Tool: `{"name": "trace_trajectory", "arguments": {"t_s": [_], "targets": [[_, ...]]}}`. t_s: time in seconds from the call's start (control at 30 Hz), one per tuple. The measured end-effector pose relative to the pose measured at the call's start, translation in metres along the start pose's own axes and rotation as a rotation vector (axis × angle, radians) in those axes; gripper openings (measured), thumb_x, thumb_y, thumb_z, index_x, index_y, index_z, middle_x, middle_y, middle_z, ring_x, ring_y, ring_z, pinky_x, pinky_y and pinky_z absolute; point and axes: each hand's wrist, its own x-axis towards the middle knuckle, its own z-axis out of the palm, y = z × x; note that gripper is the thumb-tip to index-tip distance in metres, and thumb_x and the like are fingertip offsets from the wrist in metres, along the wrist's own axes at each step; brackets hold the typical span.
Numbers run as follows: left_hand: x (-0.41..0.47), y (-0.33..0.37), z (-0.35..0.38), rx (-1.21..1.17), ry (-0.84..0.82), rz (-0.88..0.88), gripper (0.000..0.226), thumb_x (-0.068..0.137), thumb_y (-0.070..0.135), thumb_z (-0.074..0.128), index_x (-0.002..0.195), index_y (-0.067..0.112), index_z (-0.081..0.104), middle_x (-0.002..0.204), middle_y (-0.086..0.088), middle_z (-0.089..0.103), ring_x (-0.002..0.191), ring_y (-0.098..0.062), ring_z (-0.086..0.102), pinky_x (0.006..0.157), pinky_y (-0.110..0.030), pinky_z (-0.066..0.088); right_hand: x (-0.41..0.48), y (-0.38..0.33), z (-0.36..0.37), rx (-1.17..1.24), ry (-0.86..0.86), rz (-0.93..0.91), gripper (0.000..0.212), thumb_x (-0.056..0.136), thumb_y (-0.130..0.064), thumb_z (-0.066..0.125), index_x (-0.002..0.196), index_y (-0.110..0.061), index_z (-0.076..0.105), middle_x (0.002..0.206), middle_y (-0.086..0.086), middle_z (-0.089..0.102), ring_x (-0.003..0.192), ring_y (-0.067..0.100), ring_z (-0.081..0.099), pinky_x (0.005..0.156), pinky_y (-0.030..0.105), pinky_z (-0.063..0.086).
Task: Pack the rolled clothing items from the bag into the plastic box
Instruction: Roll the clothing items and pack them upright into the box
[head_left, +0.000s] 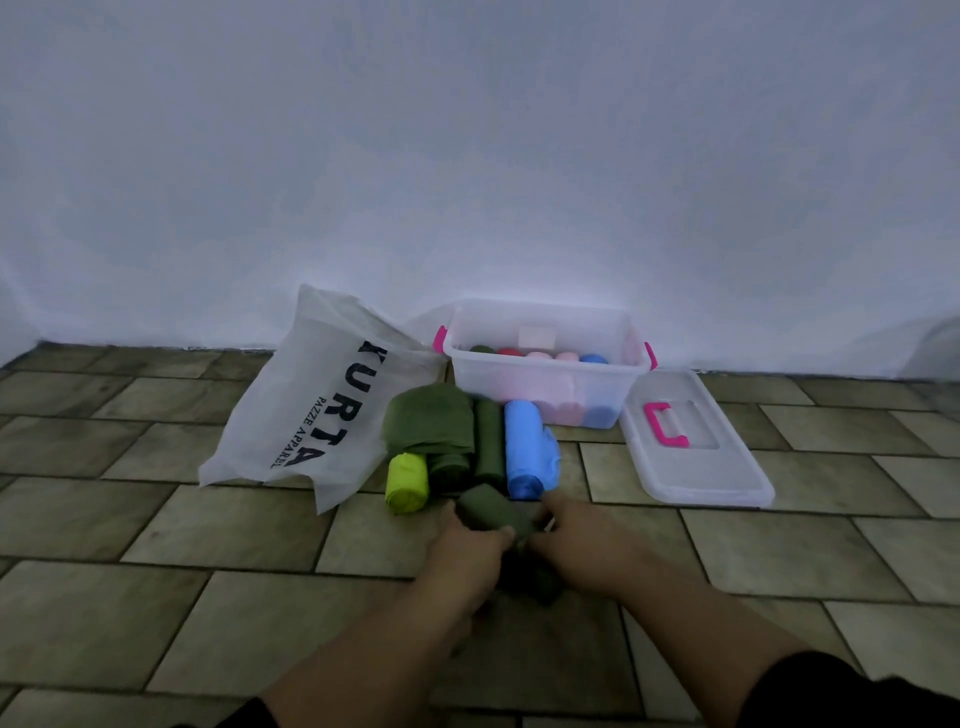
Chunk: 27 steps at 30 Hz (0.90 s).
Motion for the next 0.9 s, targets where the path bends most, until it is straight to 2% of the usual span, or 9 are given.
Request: {"name": "trace_trajectory", "arguments": {"t_s": [0.07,0.1,0.27,0.43,0.57,0.63,0.7,0.8,0.9], "targets": [[-0.002,0.004,0.007,-0.062,0.040,-0.013,0.075,0.086,0.020,0.063,0.149,0.018,0.021,0.130,-0.013,0.052,0.082,-0.016,0.056,0.063,-0.029,0.051,-0.004,-0.001,0.002,0.149,-0.039,0.051,0.014,0.082,-0.033,0.061,0.088,-0.021,0.057,0.077,-0.004,0.061,0.068,0.010,0.056,0.055,0.023,0.038],[-0.001,0.006,0.008,-0.088,0.067,-0.017,0.077,0.087,0.019,0.062,0.150,0.018,0.017,0.133,-0.013,0.050,0.081,-0.015,0.053,0.061,-0.026,0.046,-0.008,0.000,0.002,0.218,-0.060,0.059,0.011,0.081,-0.033,0.063,0.084,-0.023,0.058,0.075,-0.005,0.062,0.066,0.009,0.056,0.056,0.023,0.039],[-0.003,0.002,0.010,-0.184,0.070,0.034,0.070,0.090,0.015,0.060,0.148,0.024,0.021,0.134,-0.008,0.047,0.108,-0.023,0.051,0.092,-0.037,0.046,-0.023,0.005,0.003,0.410,-0.167,0.060,0.009,0.078,-0.024,0.067,0.085,-0.020,0.062,0.085,0.000,0.068,0.078,0.014,0.060,0.074,0.037,0.049],[0.000,0.022,0.015,-0.288,0.043,0.114,0.067,0.088,0.015,0.062,0.143,0.030,0.026,0.117,-0.001,0.051,0.096,-0.017,0.054,0.087,-0.037,0.049,-0.021,-0.002,-0.011,0.658,-0.176,0.058,0.027,0.072,-0.025,0.073,0.081,-0.017,0.049,0.073,0.004,0.061,0.068,0.016,0.055,0.063,0.033,0.043],[0.031,0.073,0.010,-0.030,0.023,0.344,0.072,0.089,0.030,0.061,0.147,0.029,0.019,0.137,-0.005,0.048,0.110,-0.019,0.050,0.087,-0.022,0.037,0.007,-0.010,-0.049,0.882,-0.085,0.054,0.027,0.074,-0.002,0.071,0.092,-0.008,0.052,0.092,0.023,0.065,0.083,0.032,0.062,0.076,0.046,0.049],[0.056,0.103,0.002,0.084,-0.002,0.428,0.064,0.094,0.044,0.049,0.149,0.029,0.019,0.147,-0.005,0.039,0.125,-0.024,0.044,0.098,-0.027,0.033,0.030,-0.016,-0.073,0.987,-0.037,0.030,0.021,0.077,0.001,0.069,0.088,-0.008,0.053,0.086,0.019,0.068,0.079,0.029,0.068,0.073,0.045,0.056],[0.087,0.126,-0.011,0.236,0.079,0.474,0.061,0.096,0.049,0.037,0.150,0.027,0.018,0.154,-0.004,0.028,0.136,-0.024,0.032,0.110,-0.040,0.027,0.059,-0.023,-0.097,1.049,0.065,0.010,0.018,0.081,-0.002,0.067,0.083,-0.011,0.052,0.078,0.012,0.069,0.069,0.023,0.069,0.061,0.037,0.057],[0.133,0.144,-0.026,0.703,0.203,0.393,0.076,0.094,0.050,0.037,0.151,0.015,0.001,0.160,-0.005,0.006,0.145,-0.025,0.012,0.115,-0.052,0.014,0.113,-0.033,-0.123,0.995,0.279,0.052,0.021,0.084,-0.011,0.068,0.095,-0.006,0.051,0.093,0.017,0.066,0.078,0.028,0.069,0.065,0.041,0.059],[0.166,0.150,-0.030,0.800,0.078,0.253,0.096,0.089,0.058,0.043,0.148,0.007,-0.012,0.160,-0.010,-0.004,0.146,-0.028,0.005,0.116,-0.053,0.010,0.167,-0.047,-0.132,0.755,0.355,0.096,0.031,0.082,-0.018,0.070,0.102,-0.008,0.048,0.106,0.018,0.060,0.091,0.032,0.065,0.075,0.048,0.058]]}}
